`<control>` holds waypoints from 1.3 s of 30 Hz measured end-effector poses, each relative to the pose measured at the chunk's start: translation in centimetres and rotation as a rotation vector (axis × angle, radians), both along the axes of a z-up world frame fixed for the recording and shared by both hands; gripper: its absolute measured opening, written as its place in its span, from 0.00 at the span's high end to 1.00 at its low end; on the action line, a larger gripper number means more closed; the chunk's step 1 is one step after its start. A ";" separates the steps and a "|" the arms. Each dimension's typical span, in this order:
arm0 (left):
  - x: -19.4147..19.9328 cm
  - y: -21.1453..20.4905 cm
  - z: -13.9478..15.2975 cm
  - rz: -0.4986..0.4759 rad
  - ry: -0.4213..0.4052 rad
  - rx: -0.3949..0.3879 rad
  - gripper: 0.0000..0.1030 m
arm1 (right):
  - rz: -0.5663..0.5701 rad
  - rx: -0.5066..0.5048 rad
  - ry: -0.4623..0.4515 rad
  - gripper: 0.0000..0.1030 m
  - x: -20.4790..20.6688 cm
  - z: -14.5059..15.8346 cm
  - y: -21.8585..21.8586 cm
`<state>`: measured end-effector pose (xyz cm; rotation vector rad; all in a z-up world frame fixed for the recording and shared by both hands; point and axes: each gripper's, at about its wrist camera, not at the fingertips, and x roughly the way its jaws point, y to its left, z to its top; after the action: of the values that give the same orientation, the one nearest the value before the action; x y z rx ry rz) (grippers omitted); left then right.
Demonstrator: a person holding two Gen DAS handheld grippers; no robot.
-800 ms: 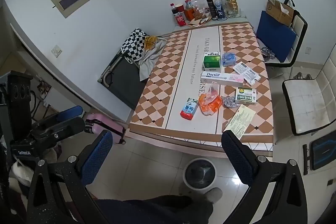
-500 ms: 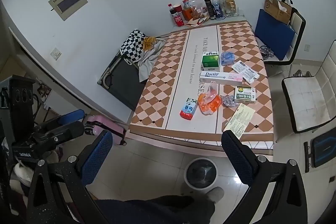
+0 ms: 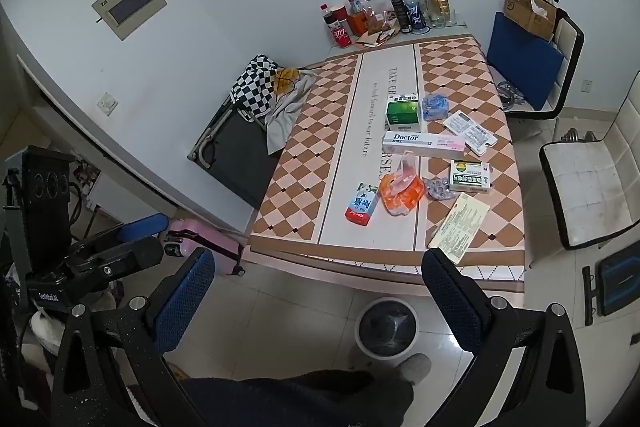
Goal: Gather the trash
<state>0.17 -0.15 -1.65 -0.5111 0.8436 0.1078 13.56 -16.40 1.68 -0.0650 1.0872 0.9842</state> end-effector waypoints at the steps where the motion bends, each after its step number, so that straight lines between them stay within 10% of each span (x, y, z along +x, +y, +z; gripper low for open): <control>1: 0.0 0.0 0.0 -0.001 0.000 -0.001 0.00 | 0.000 0.000 0.000 0.00 -0.1 0.0 0.0; 39: 0.2 0.4 0.6 0.004 0.004 -0.001 0.00 | 0.027 0.010 -0.011 0.00 -0.8 0.1 0.3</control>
<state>0.40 0.23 -1.01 -0.5143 0.8467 0.1124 12.77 -16.07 1.77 -0.0775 1.0743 1.0126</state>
